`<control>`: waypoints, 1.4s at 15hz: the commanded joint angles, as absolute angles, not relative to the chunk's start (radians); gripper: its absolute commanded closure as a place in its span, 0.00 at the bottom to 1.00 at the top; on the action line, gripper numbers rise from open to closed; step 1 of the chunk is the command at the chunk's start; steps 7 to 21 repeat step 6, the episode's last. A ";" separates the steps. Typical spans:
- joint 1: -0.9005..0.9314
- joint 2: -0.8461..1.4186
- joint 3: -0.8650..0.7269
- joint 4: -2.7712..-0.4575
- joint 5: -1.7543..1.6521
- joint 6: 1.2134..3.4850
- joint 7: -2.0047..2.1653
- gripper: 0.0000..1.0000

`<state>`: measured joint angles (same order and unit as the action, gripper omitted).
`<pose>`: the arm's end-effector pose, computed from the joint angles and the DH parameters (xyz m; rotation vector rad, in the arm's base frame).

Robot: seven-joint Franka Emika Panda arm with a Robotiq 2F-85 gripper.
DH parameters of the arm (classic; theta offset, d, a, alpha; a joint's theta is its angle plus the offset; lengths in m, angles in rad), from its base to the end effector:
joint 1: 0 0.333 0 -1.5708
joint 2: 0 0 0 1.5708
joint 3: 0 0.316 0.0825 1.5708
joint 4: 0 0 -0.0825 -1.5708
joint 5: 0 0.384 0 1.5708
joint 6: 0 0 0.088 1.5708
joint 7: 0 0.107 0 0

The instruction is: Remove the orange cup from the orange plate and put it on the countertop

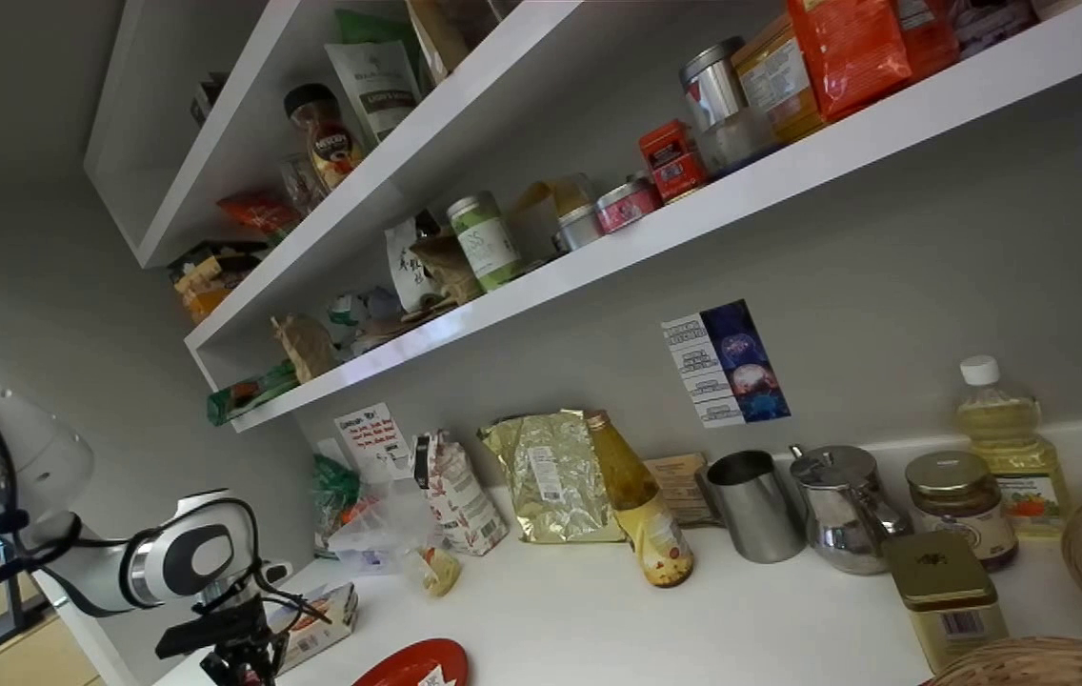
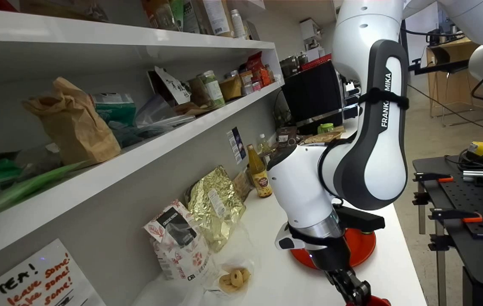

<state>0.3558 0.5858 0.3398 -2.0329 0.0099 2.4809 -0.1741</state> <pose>0.4483 0.3759 0.1597 -2.7277 -1.1832 0.2279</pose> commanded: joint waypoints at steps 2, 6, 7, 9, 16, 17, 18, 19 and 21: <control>0.352 0.587 0.344 -2.031 0.006 2.479 -0.172 0.29; 0.352 0.587 0.344 -2.031 0.006 2.479 -0.171 0.29; 0.352 0.587 0.344 -2.031 0.006 2.479 -0.171 0.29; 0.352 0.587 0.344 -2.031 0.006 2.479 -0.171 0.29; 0.352 0.587 0.344 -2.031 0.006 2.479 -0.171 0.29; 0.352 0.587 0.344 -2.031 0.006 2.479 -0.171 0.29; 0.352 0.587 0.344 -2.031 0.006 2.479 -0.171 0.29; 0.352 0.587 0.344 -2.031 0.006 2.479 -0.171 0.29; 0.352 0.587 0.344 -2.031 0.006 2.479 -0.171 0.29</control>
